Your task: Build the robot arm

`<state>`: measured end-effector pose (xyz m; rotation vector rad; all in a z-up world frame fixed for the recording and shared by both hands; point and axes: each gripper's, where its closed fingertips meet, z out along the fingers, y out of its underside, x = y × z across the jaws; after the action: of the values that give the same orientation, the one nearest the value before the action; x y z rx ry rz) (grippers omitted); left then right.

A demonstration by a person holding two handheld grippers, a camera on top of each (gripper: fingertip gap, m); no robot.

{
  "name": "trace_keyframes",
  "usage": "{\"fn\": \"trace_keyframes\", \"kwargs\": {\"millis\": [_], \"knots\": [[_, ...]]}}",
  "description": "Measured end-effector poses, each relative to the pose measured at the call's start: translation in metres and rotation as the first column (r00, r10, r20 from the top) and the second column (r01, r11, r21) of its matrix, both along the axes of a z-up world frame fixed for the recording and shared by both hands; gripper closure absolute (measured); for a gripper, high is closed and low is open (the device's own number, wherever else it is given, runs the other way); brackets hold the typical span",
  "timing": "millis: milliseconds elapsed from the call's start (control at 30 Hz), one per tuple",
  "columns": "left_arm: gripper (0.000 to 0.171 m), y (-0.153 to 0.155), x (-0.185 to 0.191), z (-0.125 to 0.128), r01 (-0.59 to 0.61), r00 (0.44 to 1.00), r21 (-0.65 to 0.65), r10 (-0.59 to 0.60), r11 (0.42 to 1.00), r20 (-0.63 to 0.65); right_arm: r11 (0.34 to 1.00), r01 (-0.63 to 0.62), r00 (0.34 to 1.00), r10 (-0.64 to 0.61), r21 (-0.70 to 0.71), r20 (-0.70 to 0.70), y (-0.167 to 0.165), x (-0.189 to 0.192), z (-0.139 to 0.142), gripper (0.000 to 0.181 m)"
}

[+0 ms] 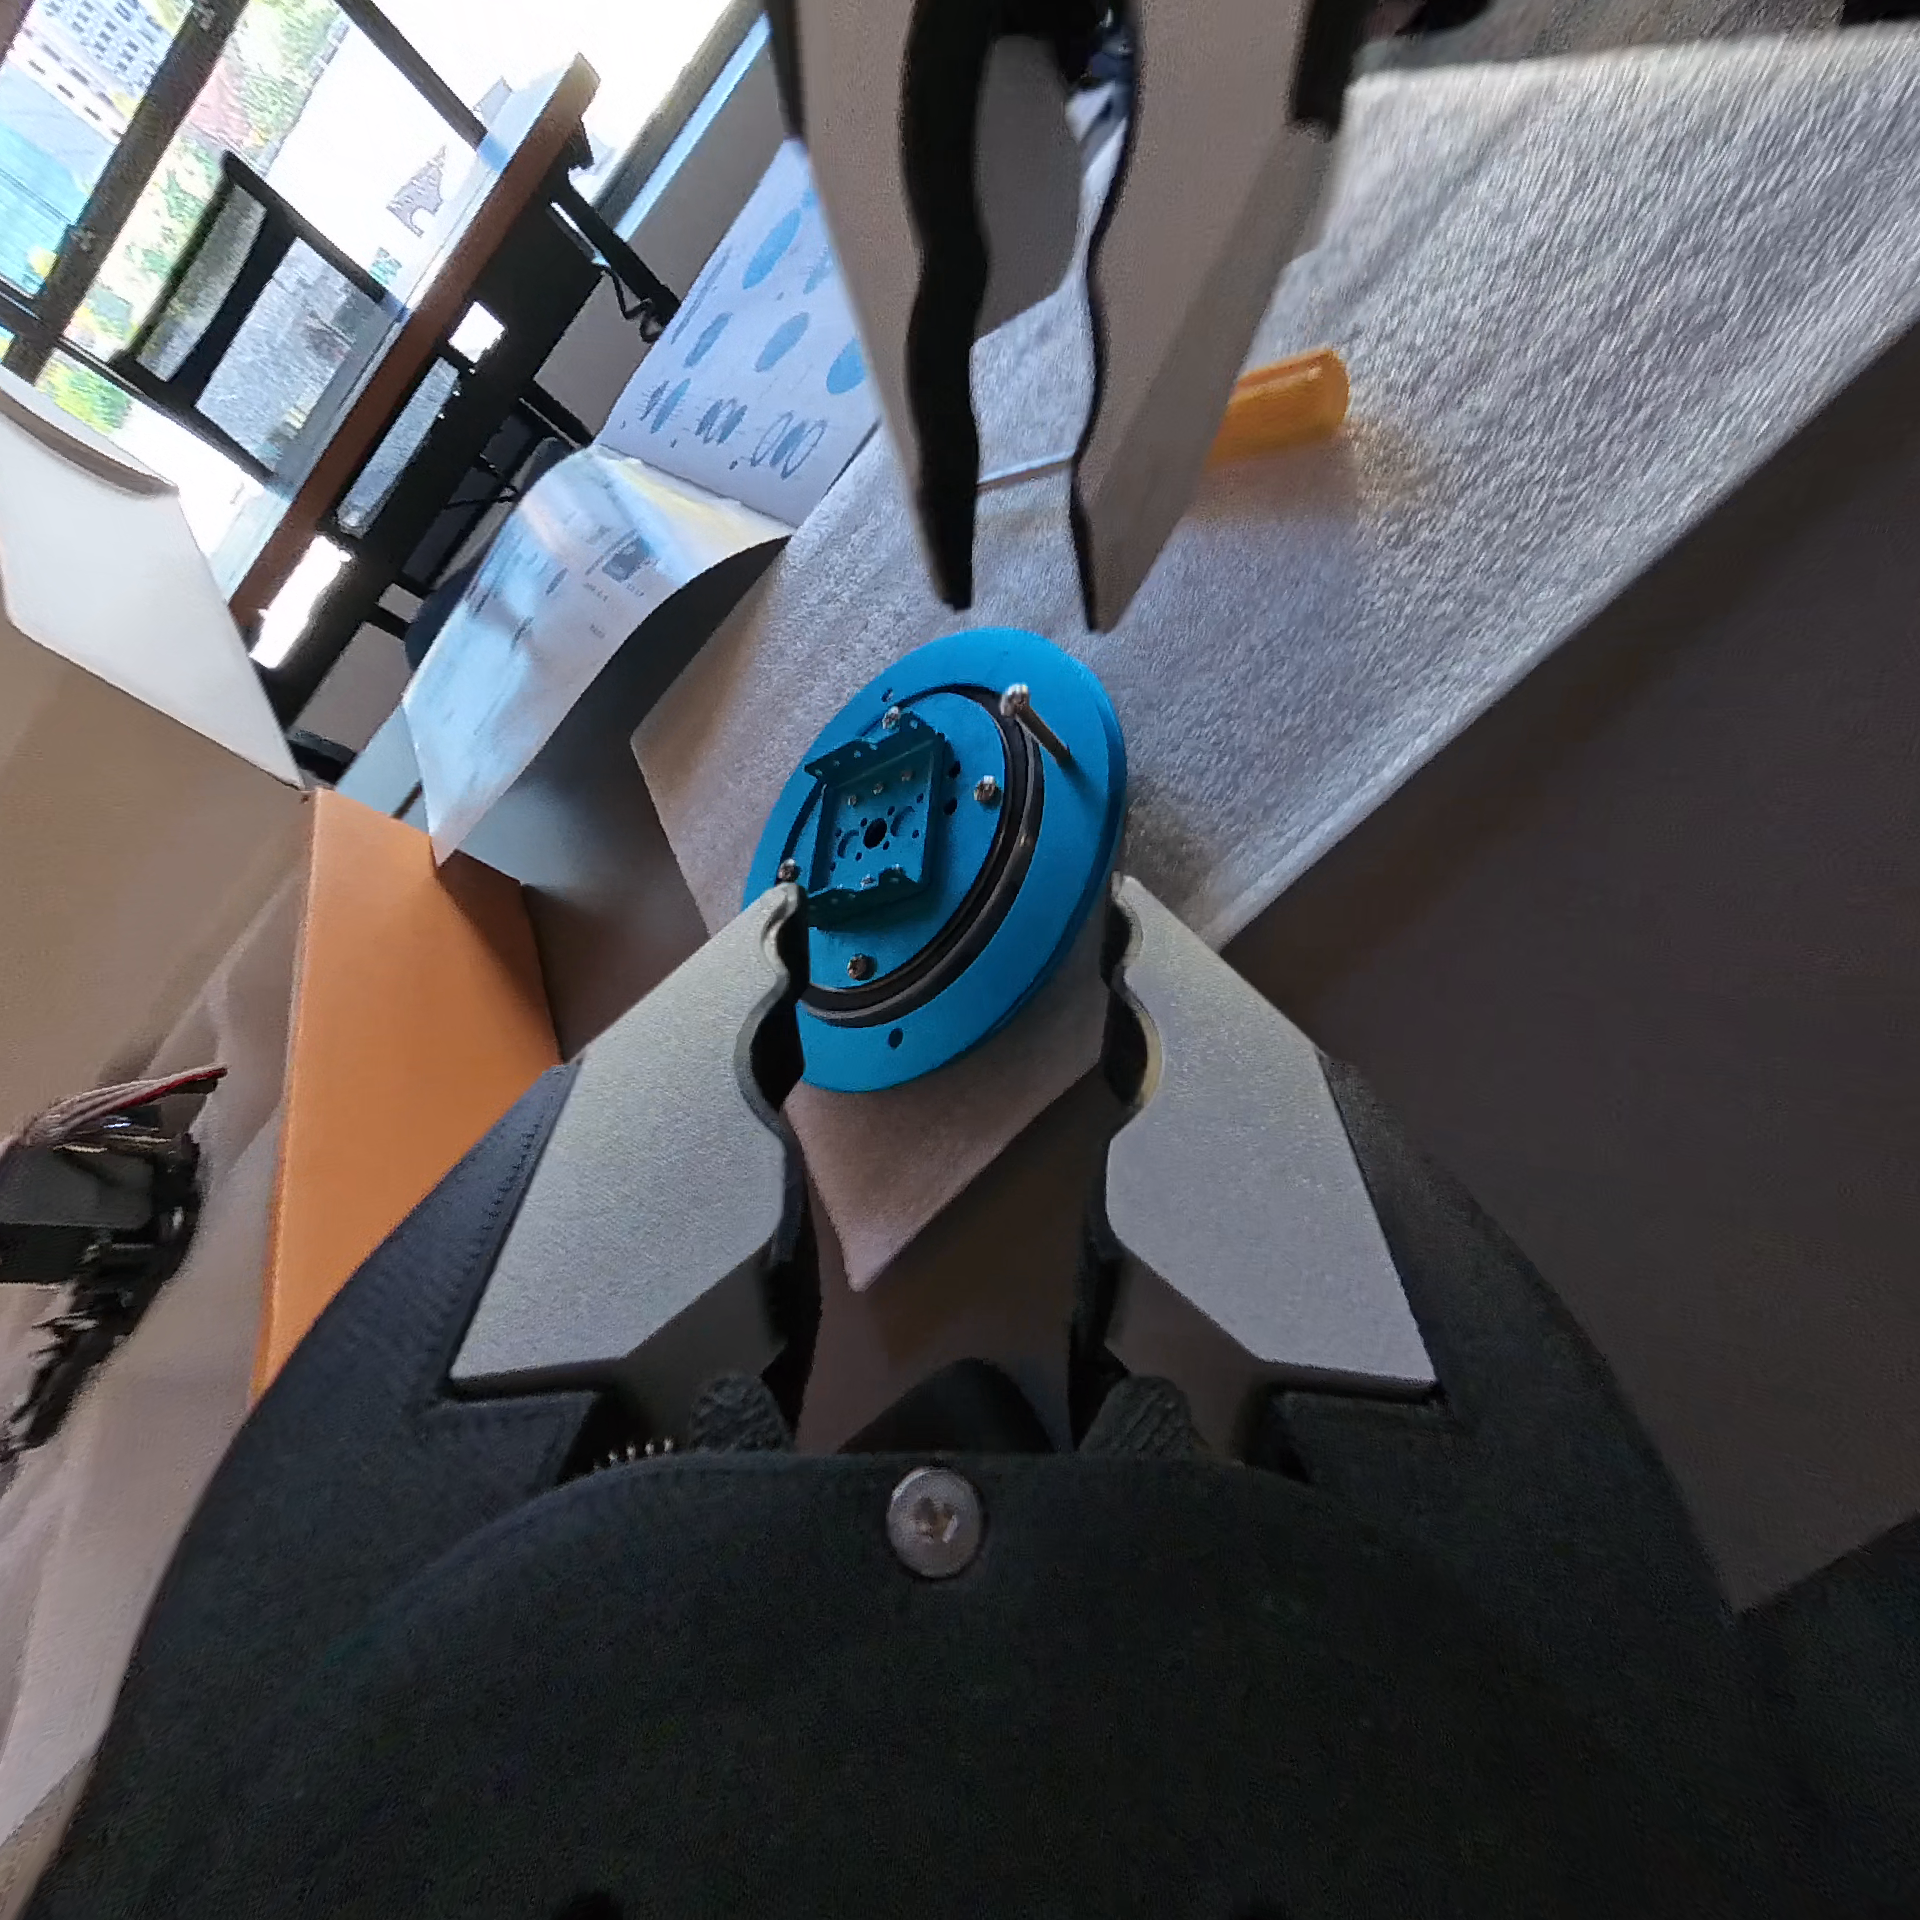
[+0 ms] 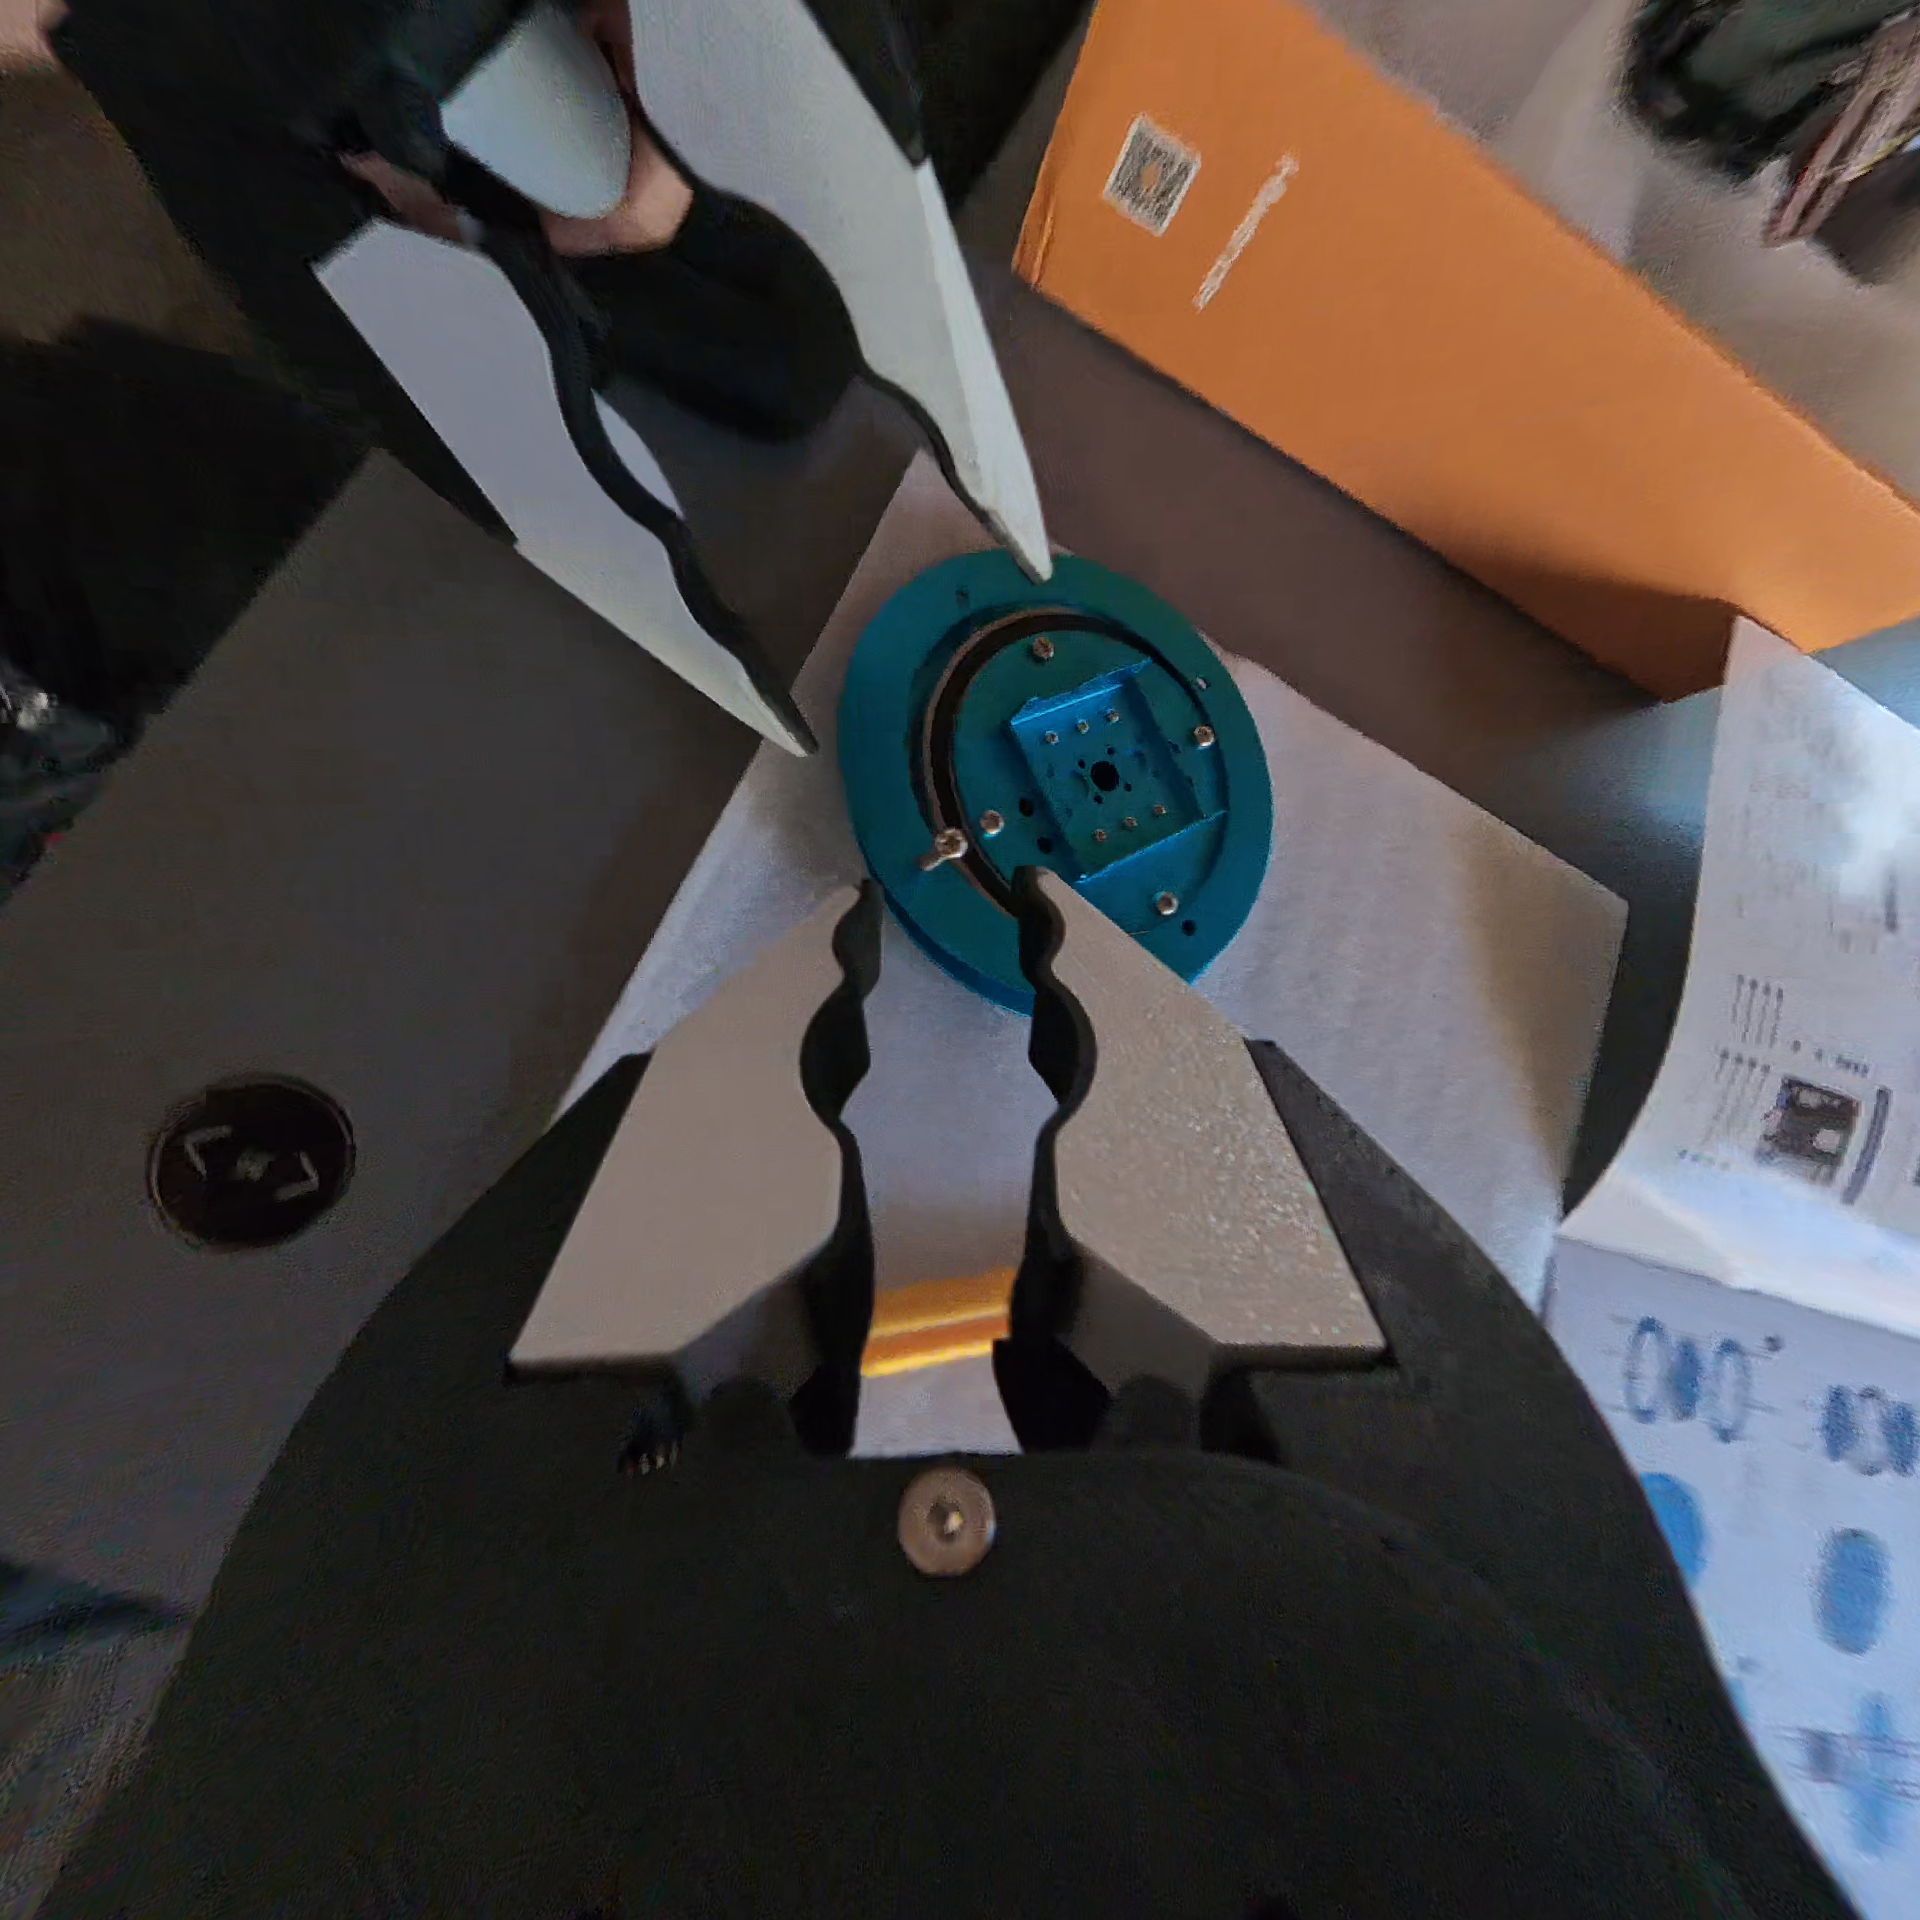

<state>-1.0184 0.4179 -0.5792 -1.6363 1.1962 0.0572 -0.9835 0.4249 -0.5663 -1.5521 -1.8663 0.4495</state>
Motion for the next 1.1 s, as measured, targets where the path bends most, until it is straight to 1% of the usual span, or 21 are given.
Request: {"fn": "trace_keyframes", "kwargs": {"millis": [33, 67, 100, 167, 233, 300, 400, 500, 567, 633, 667, 733, 800, 900, 1033, 1100], "knots": [[0.123, -0.002, 0.003, 0.004, 0.013, 0.999, -0.021, -0.012, 1.0, 0.031, 1.0, -0.008, 0.999, 0.008, -0.003, 0.05, 0.007, -0.001, 0.002, 0.156], [0.134, -0.005, 0.007, 0.007, 0.034, 0.997, -0.051, -0.03, 0.998, 0.069, 1.0, -0.003, 0.997, 0.004, -0.014, 0.074, 0.014, -0.002, 0.004, 0.157], [0.136, -0.007, 0.011, 0.01, 0.052, 0.993, -0.091, -0.041, 0.995, 0.114, 0.999, -0.004, 0.997, 0.008, -0.049, 0.077, 0.017, -0.004, 0.006, 0.159], [0.127, -0.004, 0.017, 0.012, 0.055, 0.978, -0.186, -0.016, 0.981, 0.206, 0.993, 0.014, 1.0, -0.014, -0.117, 0.002, 0.017, -0.006, 0.01, 0.158], [0.123, 0.006, 0.018, 0.01, 0.03, 0.969, -0.242, 0.032, 0.97, 0.247, 0.984, 0.015, 0.989, -0.041, -0.18, -0.143, 0.011, -0.007, 0.012, 0.155], [0.126, 0.013, 0.018, 0.014, 0.014, 0.966, -0.22, 0.044, 0.975, 0.257, 0.974, 0.0, 0.962, -0.062, -0.226, -0.267, 0.003, -0.008, 0.009, 0.152], [0.124, 0.016, 0.023, 0.017, 0.034, 0.967, -0.214, 0.021, 0.976, 0.252, 0.964, 0.044, 0.937, -0.131, -0.26, -0.325, 0.002, -0.005, -0.001, 0.139], [0.122, 0.017, 0.024, 0.022, 0.049, 0.964, -0.203, 0.007, 0.978, 0.264, 0.959, 0.039, 0.88, -0.166, -0.28, -0.445, -0.001, -0.007, 0.017, 0.139], [0.123, 0.018, 0.025, 0.027, 0.063, 0.955, -0.191, -0.004, 0.98, 0.297, 0.955, 0.093, 0.846, -0.224, -0.28, -0.485, 0.005, -0.003, 0.027, 0.139], [0.123, 0.02, 0.024, 0.025, 0.077, 0.948, -0.209, -0.006, 0.975, 0.319, 0.952, 0.121, 0.798, -0.261, -0.28, -0.544, 0.008, -0.004, 0.036, 0.132], [0.122, 0.02, 0.023, 0.021, 0.077, 0.949, -0.227, -0.002, 0.971, 0.314, 0.955, 0.1, 0.787, -0.247, -0.278, -0.566, 0.005, -0.006, 0.038, 0.125], [0.118, 0.021, 0.017, 0.013, 0.067, 0.958, -0.255, 0.009, 0.965, 0.286, 0.951, 0.089, 0.775, -0.253, -0.297, -0.579, 0.001, -0.011, 0.035, 0.123], [0.116, 0.02, 0.012, 0.009, 0.056, 0.966, -0.259, 0.014, 0.964, 0.259, 0.947, 0.089, 0.79, -0.255, -0.308, -0.557, -0.003, -0.015, 0.025, 0.12], [0.113, 0.018, 0.008, 0.006, 0.048, 0.971, -0.241, 0.011, 0.969, 0.238, 0.945, 0.105, 0.817, -0.259, -0.308, -0.515, -0.006, -0.015, 0.012, 0.12], [0.114, 0.017, 0.009, 0.01, 0.051, 0.969, -0.219, 0.005, 0.974, 0.249, 0.956, 0.118, 0.809, -0.249, -0.268, -0.532, -0.008, -0.014, 0.011, 0.122], [0.114, 0.018, 0.012, 0.011, 0.054, 0.968, -0.216, 0.001, 0.975, 0.249, 0.961, 0.112, 0.805, -0.238, -0.254, -0.544, -0.01, -0.014, 0.013, 0.126]]}}
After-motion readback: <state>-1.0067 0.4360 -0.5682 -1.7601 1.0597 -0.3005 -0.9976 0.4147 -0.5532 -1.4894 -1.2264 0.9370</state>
